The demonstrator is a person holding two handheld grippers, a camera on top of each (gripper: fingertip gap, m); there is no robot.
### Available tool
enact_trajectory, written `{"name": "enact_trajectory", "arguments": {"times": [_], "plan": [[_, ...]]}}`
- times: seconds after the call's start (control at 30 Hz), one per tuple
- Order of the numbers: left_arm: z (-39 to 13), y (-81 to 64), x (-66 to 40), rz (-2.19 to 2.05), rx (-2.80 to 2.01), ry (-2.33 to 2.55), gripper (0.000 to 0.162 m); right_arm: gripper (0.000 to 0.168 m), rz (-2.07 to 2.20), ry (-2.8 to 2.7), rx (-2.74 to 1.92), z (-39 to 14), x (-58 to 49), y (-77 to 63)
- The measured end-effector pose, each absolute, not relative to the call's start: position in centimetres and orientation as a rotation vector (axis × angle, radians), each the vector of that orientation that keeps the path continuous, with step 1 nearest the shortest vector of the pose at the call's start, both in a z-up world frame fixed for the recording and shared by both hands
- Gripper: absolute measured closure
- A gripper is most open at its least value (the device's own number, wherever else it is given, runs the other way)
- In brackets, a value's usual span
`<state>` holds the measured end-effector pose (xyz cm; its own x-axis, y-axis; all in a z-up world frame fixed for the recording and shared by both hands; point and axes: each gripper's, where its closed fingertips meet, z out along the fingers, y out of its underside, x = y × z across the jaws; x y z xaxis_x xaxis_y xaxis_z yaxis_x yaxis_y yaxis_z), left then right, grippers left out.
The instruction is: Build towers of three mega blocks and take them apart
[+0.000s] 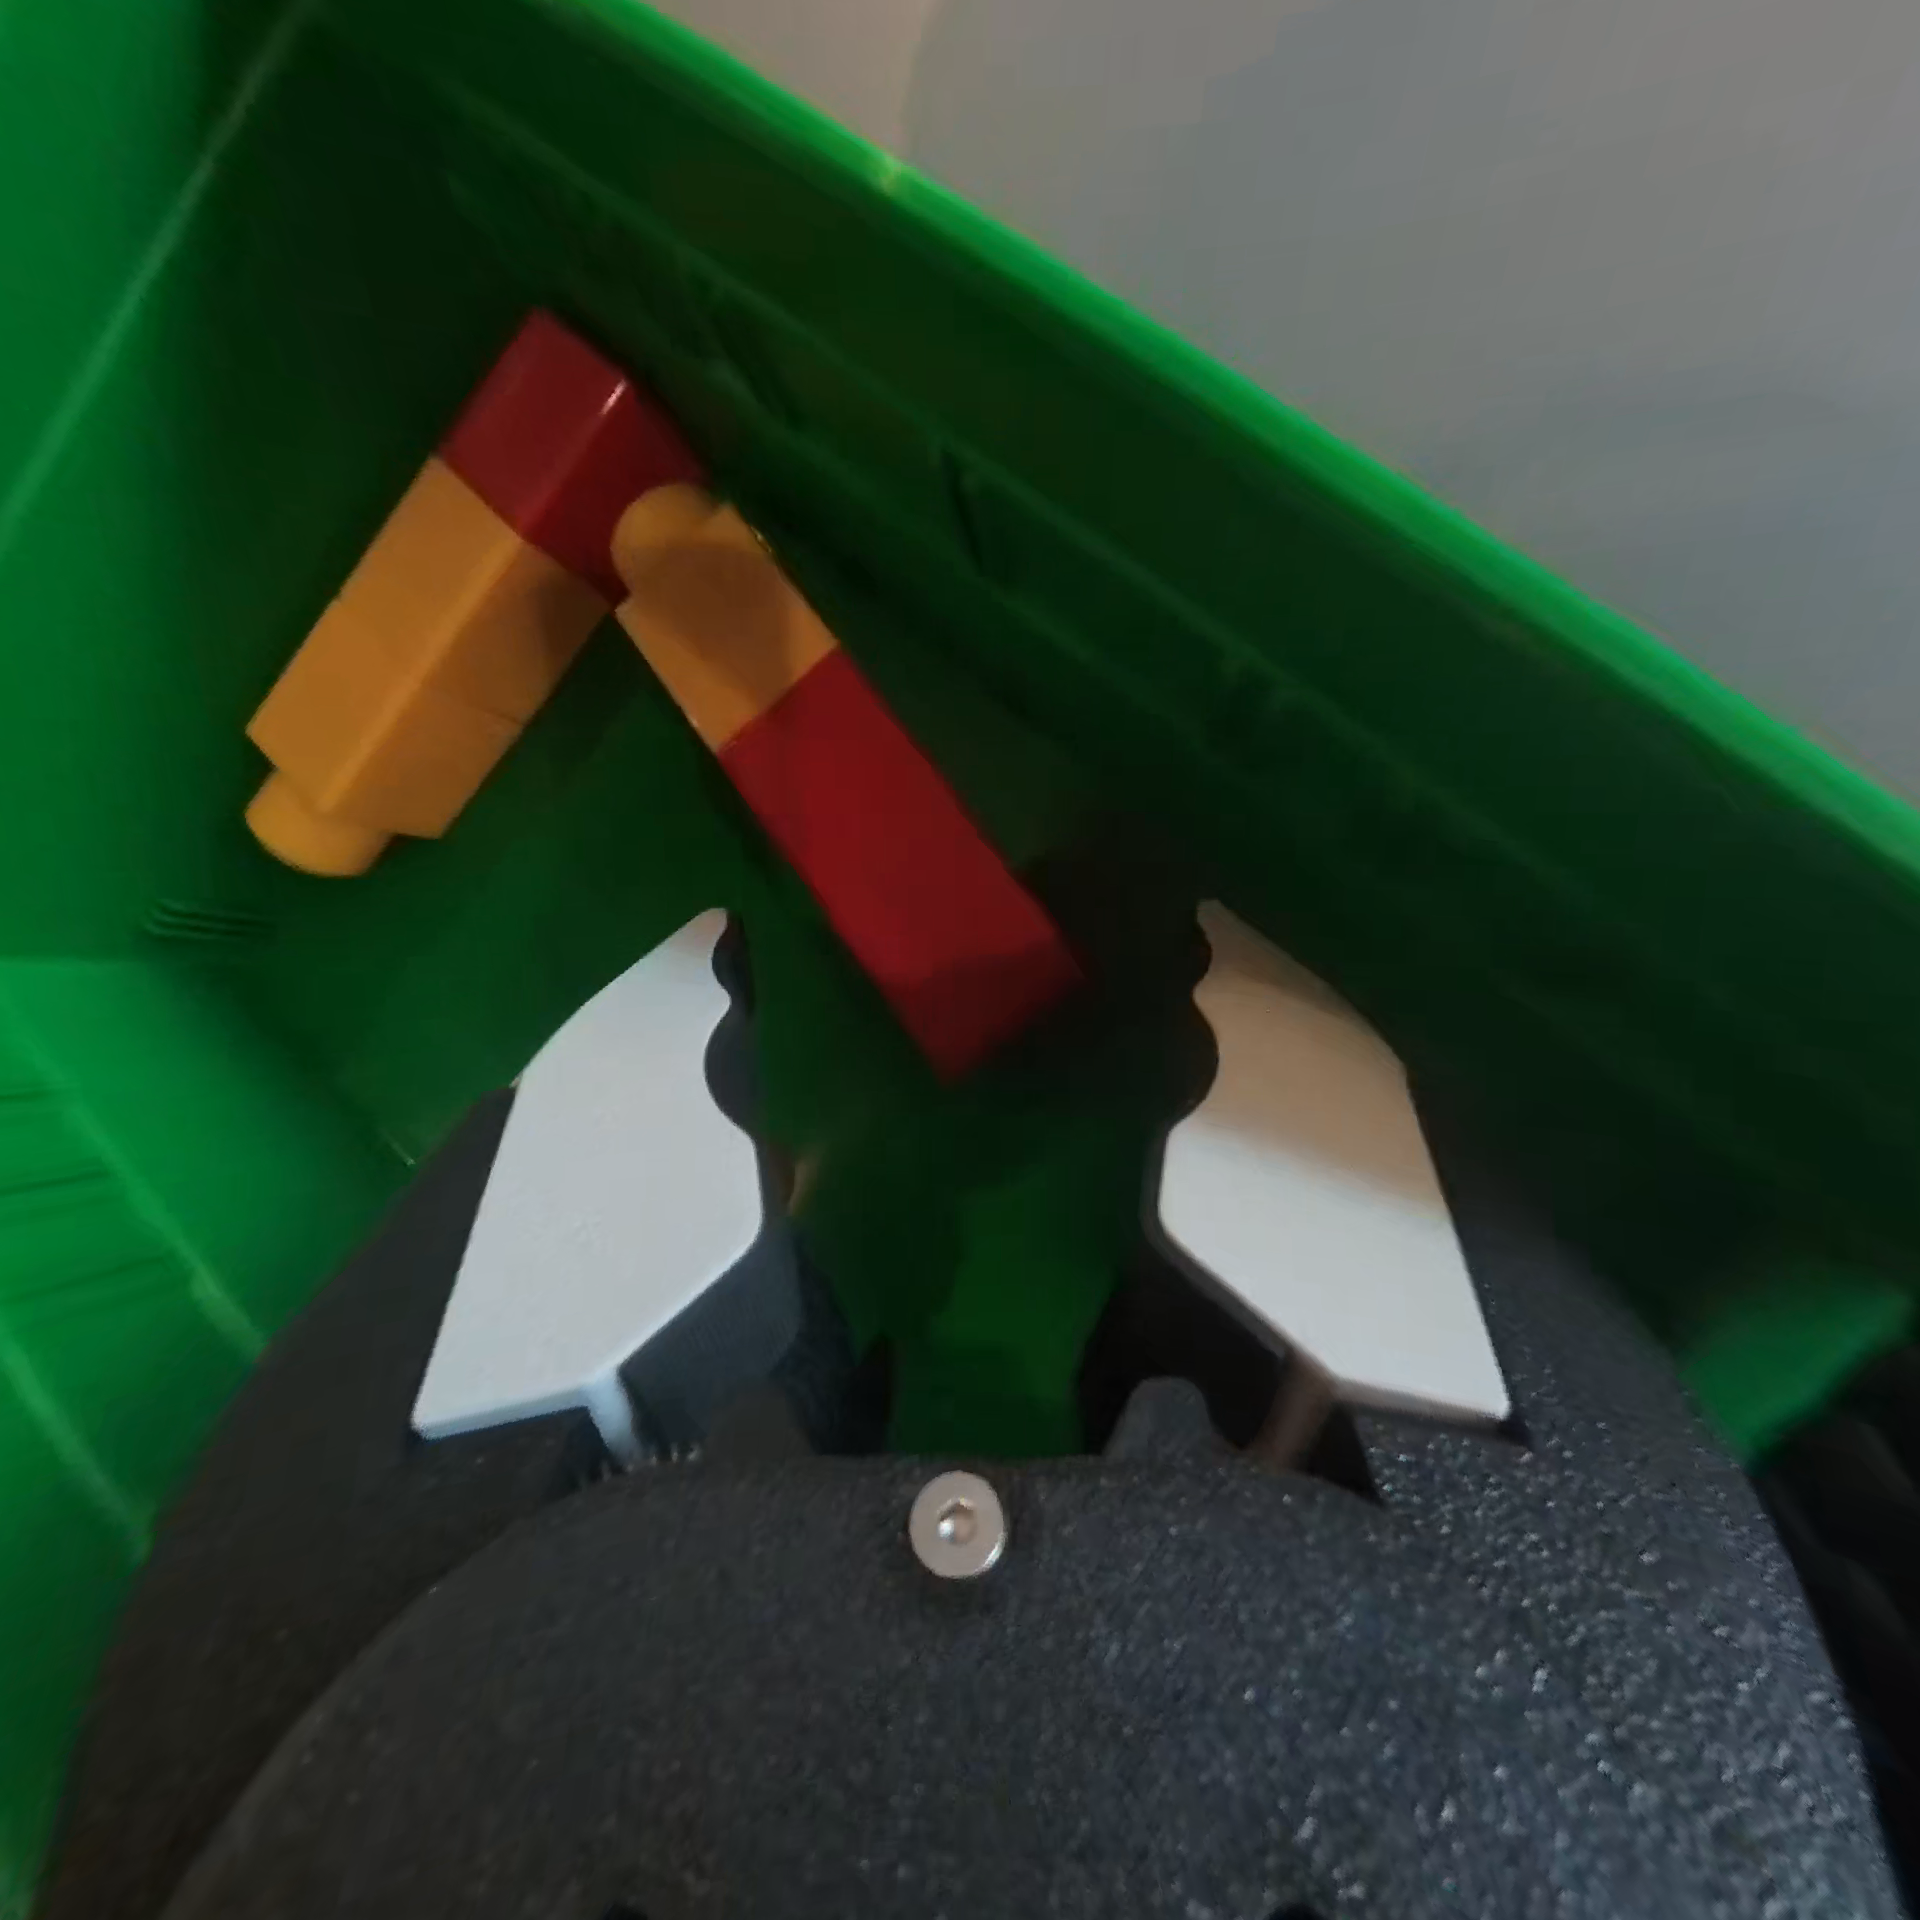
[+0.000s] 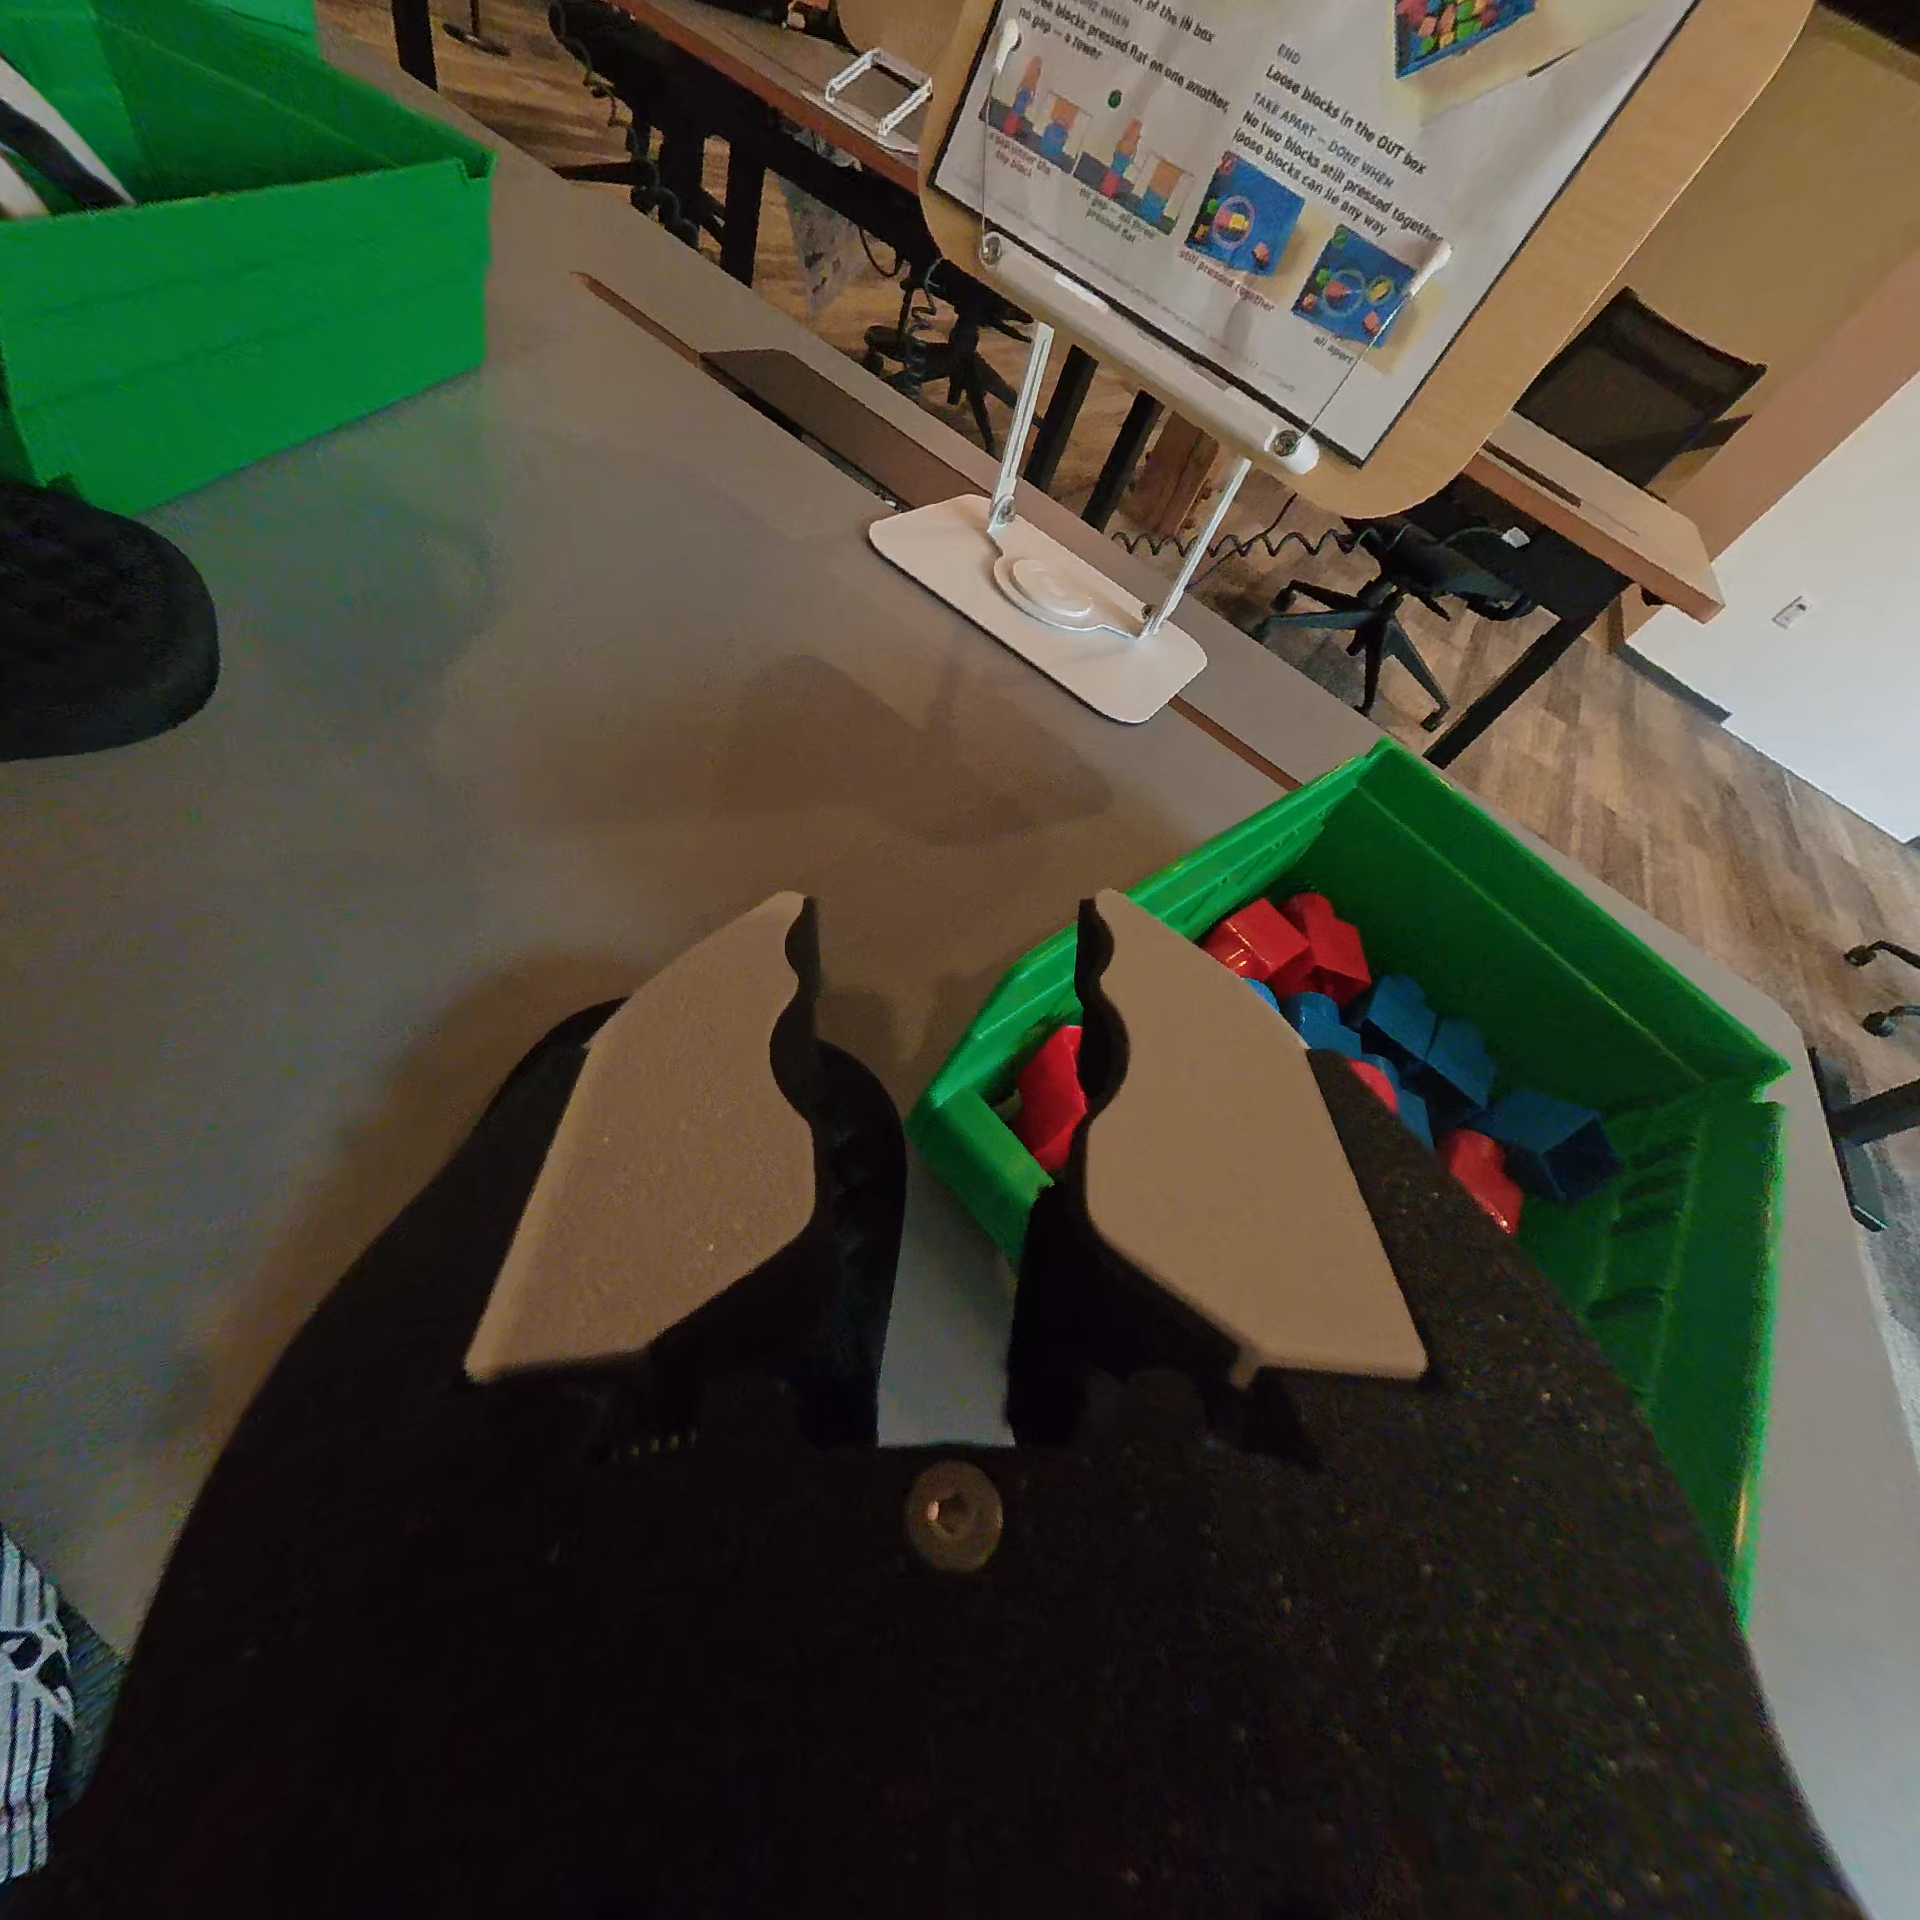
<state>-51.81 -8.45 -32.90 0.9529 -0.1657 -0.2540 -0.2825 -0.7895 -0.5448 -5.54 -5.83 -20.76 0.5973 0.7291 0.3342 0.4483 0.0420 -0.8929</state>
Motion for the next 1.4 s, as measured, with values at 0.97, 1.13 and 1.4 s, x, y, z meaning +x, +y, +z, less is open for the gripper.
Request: {"name": "enact_trajectory", "arguments": {"times": [0.97, 1.13, 1.4], "plan": [[-20.6, -12.0, -47.3, 0.11, -1.935, 0.449, 0.125, 0.12, 0.605, -1.281, -1.423, -21.8, -13.6, -9.7], [-18.6, -14.2, -39.1, -0.118, -1.8, 0.724, 0.125, 0.111, 0.744, -1.433, -1.237, -20.6, -17.5, -11.4], [-19.5, -17.9, -30.1, -0.425, -1.694, 1.054, 0.125, 0.098, 0.953, -1.566, -0.973, -17.7, -21.9, -13.9]]}}
